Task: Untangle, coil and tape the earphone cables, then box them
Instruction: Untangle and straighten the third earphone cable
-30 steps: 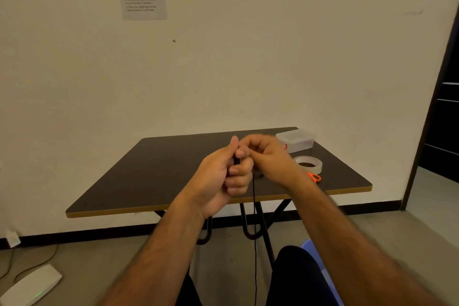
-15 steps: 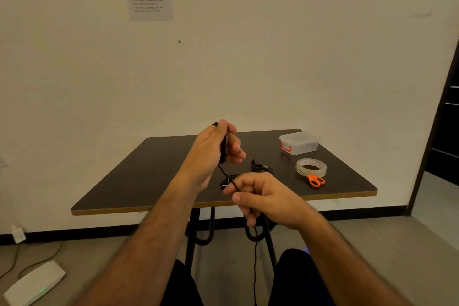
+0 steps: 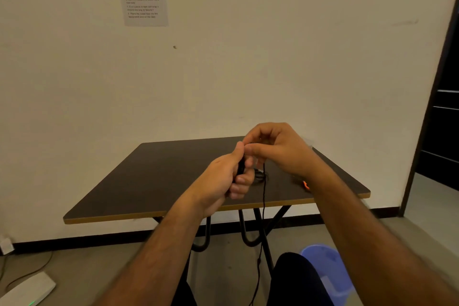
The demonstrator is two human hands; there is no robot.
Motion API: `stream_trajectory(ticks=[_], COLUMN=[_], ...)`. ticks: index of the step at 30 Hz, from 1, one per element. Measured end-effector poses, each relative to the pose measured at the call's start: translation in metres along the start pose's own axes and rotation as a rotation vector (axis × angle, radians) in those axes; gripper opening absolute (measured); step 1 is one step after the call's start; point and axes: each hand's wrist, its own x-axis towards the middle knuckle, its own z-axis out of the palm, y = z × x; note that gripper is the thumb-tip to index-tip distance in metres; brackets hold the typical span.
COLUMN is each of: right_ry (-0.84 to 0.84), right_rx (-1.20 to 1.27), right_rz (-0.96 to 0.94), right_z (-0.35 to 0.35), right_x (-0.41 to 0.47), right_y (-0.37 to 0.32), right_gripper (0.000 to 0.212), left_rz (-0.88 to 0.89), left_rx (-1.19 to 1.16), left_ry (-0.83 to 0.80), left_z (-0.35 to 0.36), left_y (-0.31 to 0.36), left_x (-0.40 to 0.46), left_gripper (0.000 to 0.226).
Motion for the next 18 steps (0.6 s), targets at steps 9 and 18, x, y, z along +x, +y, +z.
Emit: stream_trajectory(ticks=[9,18], right_ry=[0.002,-0.142], right_rx=[0.349,0.283], right_rz=[0.140,0.280], right_z=[0.031,0.059], right_x=[-0.014,-0.045], right_y=[0.032,0.045], right_gripper=[0.011,0.018], left_rz=[0.120,0.286], left_rx=[-0.172,-0.027], left_ry=[-0.106,0.122], left_z=[0.008,-0.009], left_y=[0.008,0.020], left_x=[-0.003,0.005], left_gripper=[0.042,0.050])
